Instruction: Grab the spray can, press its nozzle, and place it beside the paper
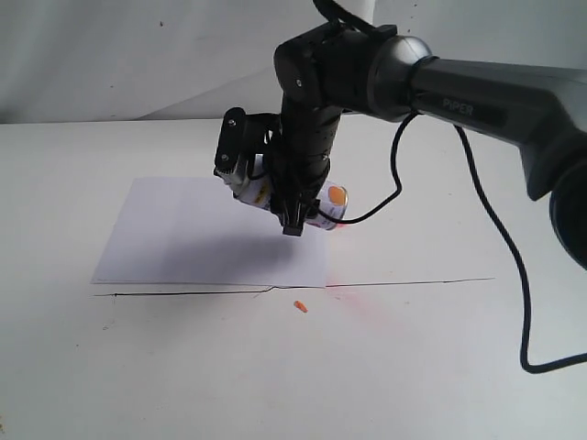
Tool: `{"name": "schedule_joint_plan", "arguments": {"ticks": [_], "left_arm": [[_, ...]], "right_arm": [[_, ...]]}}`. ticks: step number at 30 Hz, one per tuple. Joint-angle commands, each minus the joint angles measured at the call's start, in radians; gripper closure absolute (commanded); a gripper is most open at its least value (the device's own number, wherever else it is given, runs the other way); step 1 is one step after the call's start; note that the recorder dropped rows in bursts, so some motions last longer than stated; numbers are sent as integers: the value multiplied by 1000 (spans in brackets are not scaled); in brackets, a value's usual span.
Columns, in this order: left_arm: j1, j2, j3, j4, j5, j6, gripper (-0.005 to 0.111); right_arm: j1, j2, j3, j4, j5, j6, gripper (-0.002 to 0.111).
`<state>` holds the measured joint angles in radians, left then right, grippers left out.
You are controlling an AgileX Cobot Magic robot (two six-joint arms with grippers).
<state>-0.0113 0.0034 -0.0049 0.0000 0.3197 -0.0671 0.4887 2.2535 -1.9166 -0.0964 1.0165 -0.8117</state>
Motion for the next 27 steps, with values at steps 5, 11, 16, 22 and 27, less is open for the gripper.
{"name": "schedule_joint_plan", "arguments": {"ticks": [5, 11, 16, 22, 27], "left_arm": [[-5, -3, 5, 0, -8, -4, 106], [-5, -3, 5, 0, -8, -4, 106], [-5, -3, 5, 0, -8, -4, 106], [-5, -3, 5, 66, -8, 19, 106], [-5, -3, 5, -16, -76, 19, 106]], "right_arm": [[-1, -13, -16, 10, -20, 8, 108], [-1, -13, -16, 10, -26, 8, 108], [-1, -13, -16, 37, -37, 8, 108], [-1, -13, -16, 37, -37, 8, 108], [-1, -13, -16, 48, -36, 8, 108]]}}
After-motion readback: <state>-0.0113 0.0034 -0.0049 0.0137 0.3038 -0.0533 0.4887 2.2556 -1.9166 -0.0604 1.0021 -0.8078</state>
